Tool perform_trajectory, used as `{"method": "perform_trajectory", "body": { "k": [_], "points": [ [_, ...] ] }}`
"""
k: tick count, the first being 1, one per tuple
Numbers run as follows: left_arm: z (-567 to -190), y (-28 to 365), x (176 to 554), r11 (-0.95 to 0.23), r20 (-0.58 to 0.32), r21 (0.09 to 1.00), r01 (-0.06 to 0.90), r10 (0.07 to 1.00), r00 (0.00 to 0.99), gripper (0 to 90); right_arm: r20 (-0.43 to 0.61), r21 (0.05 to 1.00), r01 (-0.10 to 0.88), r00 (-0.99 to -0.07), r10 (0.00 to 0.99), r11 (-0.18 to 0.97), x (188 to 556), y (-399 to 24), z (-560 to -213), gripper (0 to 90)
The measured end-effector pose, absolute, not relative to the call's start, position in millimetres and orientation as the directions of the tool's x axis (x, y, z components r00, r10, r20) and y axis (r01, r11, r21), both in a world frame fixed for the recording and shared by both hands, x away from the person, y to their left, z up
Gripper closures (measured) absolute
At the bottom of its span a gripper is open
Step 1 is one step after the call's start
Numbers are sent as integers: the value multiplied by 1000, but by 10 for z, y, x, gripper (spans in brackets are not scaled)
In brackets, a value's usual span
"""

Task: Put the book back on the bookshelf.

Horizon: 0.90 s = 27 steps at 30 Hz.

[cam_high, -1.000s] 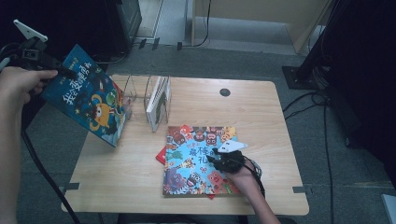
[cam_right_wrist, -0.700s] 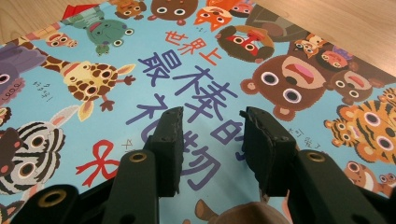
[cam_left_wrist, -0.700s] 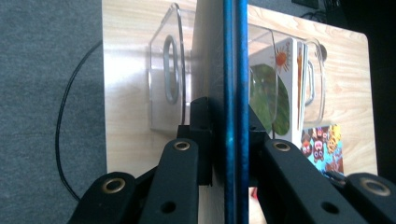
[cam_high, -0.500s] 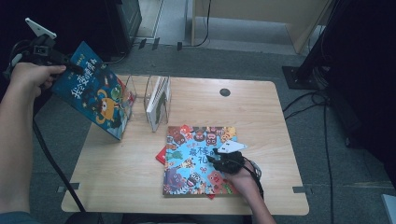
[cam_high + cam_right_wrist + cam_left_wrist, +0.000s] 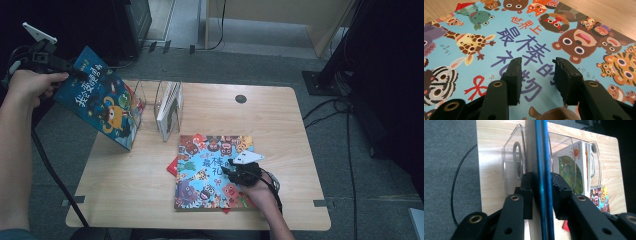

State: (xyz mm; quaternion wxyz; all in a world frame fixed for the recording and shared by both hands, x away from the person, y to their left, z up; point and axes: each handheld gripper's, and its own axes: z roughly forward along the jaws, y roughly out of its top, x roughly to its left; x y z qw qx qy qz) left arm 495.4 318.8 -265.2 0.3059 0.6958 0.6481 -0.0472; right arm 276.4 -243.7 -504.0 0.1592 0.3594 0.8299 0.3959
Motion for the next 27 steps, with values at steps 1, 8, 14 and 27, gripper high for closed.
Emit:
{"method": "perform_trajectory", "body": {
  "k": [1,8,14,27],
  "points": [
    [-2647,3191,4941,29,-461,367,930,874,155,712,20,771,471,-691,723,428,2765,-2437,-5040,573],
    [-2632,3245,4821,14,-442,359,933,883,157,645,29,769,476,-692,721,426,2769,-2444,-5038,557],
    [-2630,3250,4672,4,-459,359,933,872,172,590,48,771,482,-695,718,416,2780,-2455,-5038,552],
    [-2732,3261,4184,-20,-463,379,925,862,208,504,55,777,476,-702,710,411,2831,-2487,-4992,548]
  ]
}}
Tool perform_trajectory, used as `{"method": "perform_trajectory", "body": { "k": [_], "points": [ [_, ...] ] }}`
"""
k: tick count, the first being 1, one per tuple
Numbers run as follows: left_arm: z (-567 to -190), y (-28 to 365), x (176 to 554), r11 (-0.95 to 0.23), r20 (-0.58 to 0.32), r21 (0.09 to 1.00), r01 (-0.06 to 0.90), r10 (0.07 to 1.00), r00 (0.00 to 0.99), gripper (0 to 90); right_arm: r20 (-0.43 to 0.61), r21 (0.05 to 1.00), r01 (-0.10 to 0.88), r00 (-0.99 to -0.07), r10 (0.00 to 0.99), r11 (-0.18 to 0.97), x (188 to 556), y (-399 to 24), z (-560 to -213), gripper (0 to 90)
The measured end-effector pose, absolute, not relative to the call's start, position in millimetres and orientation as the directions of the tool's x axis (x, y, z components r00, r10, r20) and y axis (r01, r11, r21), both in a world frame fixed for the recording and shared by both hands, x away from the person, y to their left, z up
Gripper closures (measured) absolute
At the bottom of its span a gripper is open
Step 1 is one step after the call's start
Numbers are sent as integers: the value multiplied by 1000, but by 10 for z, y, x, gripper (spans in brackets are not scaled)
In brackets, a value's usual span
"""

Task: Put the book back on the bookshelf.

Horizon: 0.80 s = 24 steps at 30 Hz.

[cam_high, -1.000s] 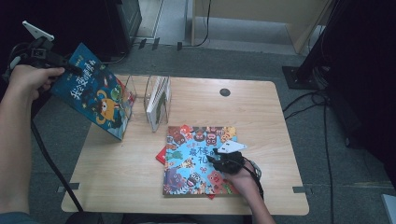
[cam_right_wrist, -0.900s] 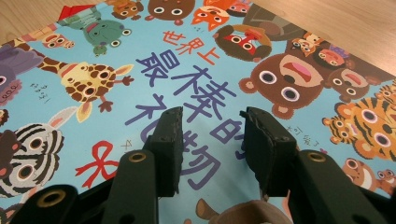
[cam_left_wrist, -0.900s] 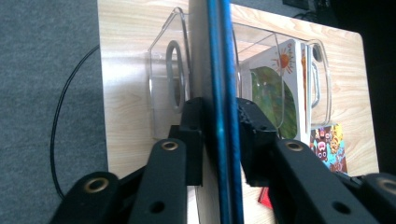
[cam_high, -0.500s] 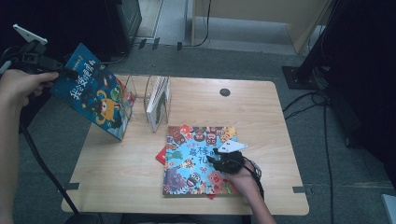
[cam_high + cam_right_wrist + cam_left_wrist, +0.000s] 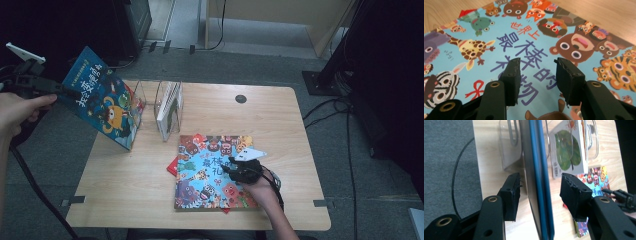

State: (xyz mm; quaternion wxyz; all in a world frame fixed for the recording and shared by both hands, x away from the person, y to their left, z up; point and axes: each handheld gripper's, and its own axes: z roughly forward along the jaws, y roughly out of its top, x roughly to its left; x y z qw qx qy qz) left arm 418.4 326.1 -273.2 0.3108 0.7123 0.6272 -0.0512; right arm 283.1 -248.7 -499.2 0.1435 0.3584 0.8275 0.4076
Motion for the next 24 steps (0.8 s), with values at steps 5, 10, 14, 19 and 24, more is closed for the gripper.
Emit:
{"method": "perform_trajectory", "body": {
  "k": [5,10,14,19,24],
  "points": [
    [-2822,3293,3956,-8,-476,388,922,854,208,497,84,807,470,-690,719,356,2862,-2560,-4948,552],
    [-2913,3250,3696,-9,-460,406,914,862,213,500,87,802,484,-675,733,351,2916,-2636,-4911,552],
    [-2980,3185,3537,-18,-474,414,910,849,233,500,93,810,485,-662,744,331,2962,-2702,-4883,554],
    [-3075,3023,3360,-50,-454,424,904,852,260,498,93,814,485,-653,751,321,2991,-2779,-4876,561],
    [-3204,2816,3260,-87,-444,436,896,845,298,520,92,808,495,-641,762,319,3024,-2849,-4906,566]
  ]
}}
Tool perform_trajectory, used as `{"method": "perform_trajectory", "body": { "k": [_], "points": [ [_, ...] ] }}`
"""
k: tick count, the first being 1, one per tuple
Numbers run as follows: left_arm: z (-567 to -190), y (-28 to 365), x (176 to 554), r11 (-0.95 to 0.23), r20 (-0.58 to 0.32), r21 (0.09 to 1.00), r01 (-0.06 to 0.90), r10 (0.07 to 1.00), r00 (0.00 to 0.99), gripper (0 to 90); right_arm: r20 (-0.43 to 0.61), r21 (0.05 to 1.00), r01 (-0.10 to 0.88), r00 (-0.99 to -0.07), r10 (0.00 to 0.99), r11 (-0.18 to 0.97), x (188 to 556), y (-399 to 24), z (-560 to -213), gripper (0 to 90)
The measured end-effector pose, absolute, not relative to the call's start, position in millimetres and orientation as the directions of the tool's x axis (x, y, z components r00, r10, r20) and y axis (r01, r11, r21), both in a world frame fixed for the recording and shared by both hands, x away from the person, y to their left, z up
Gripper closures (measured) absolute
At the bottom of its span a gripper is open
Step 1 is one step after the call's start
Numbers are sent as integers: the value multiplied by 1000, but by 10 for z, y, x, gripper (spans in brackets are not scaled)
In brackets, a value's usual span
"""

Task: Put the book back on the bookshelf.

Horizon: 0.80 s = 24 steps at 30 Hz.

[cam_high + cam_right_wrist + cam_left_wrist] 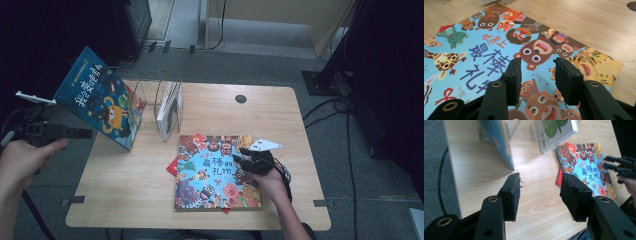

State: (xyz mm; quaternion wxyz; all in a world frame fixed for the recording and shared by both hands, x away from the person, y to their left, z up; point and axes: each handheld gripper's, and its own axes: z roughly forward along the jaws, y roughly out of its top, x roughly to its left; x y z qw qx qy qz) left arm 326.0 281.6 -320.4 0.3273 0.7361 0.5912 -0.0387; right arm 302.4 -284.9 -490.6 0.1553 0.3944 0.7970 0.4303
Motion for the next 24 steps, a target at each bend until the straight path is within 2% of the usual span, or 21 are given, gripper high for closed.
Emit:
{"method": "perform_trajectory", "body": {
  "k": [1,8,15,24],
  "points": [
    [-3232,2772,3251,-102,-442,435,895,842,310,560,93,811,495,-636,766,312,3034,-2867,-4908,568],
    [-3379,2456,3206,-161,-423,457,875,826,373,636,101,808,508,-619,779,299,3042,-2933,-4904,570],
    [-3558,2136,3207,-230,-409,459,858,803,434,757,83,802,509,-613,786,313,3031,-2975,-4912,580],
    [-3881,1826,3255,-264,-433,474,840,761,483,817,90,792,529,-594,799,304,3009,-3070,-4936,617]
  ]
}}
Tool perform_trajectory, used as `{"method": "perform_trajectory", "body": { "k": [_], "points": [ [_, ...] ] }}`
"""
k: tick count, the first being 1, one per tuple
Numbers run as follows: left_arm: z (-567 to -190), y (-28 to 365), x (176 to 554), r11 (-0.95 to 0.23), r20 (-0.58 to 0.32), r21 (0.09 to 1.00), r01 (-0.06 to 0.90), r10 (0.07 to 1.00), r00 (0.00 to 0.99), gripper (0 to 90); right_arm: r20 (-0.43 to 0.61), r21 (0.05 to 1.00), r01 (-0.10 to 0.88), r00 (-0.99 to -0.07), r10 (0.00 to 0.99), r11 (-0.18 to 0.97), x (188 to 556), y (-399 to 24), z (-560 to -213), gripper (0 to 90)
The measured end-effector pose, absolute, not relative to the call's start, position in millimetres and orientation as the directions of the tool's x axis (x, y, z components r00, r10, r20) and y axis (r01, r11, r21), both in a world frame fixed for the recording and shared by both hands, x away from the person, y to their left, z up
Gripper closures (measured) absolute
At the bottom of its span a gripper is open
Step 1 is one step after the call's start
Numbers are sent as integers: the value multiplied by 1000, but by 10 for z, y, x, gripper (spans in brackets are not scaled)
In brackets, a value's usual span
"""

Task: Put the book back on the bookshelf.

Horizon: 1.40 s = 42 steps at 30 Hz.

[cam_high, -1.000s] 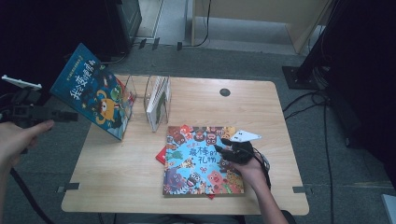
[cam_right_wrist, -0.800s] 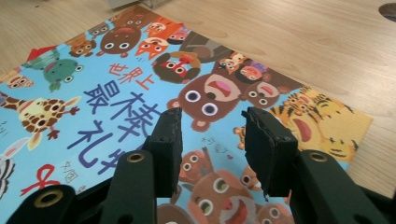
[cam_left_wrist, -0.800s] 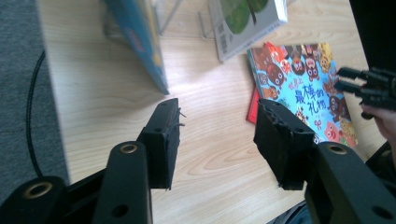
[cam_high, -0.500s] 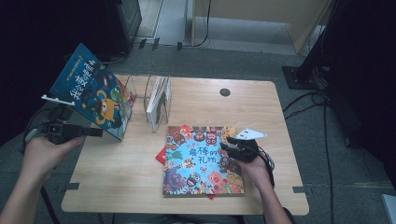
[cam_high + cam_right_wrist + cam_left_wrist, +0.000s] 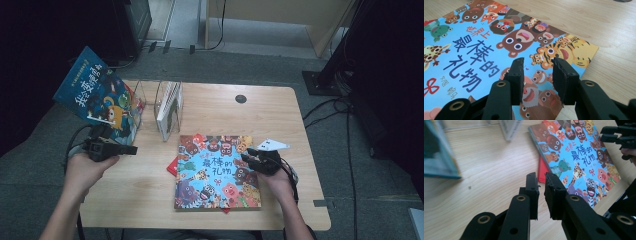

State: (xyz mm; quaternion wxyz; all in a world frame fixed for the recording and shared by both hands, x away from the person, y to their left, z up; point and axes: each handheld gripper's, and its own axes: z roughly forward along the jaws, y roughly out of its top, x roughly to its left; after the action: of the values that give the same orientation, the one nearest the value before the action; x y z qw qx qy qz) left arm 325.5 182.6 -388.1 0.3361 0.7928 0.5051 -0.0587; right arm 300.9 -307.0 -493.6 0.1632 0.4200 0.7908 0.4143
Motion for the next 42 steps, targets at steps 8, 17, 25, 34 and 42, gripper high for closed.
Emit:
{"method": "perform_trajectory", "body": {
  "k": [8,17,25,34,42],
  "points": [
    [-4134,1557,3315,-294,-453,473,831,727,516,818,93,789,541,-574,813,292,2977,-3161,-4960,676],
    [-4439,1292,3358,-334,-467,449,829,703,536,891,107,779,568,-539,835,266,2918,-3279,-5009,771],
    [-4623,1150,3372,-351,-469,465,813,681,562,891,100,771,580,-518,850,262,2846,-3356,-5043,818],
    [-4810,929,3295,-394,-454,446,803,674,583,887,110,761,599,-497,861,249,2795,-3398,-5052,886],
    [-4894,829,3255,-409,-451,429,805,675,584,887,102,747,607,-509,855,272,2808,-3350,-5068,900]
  ]
}}
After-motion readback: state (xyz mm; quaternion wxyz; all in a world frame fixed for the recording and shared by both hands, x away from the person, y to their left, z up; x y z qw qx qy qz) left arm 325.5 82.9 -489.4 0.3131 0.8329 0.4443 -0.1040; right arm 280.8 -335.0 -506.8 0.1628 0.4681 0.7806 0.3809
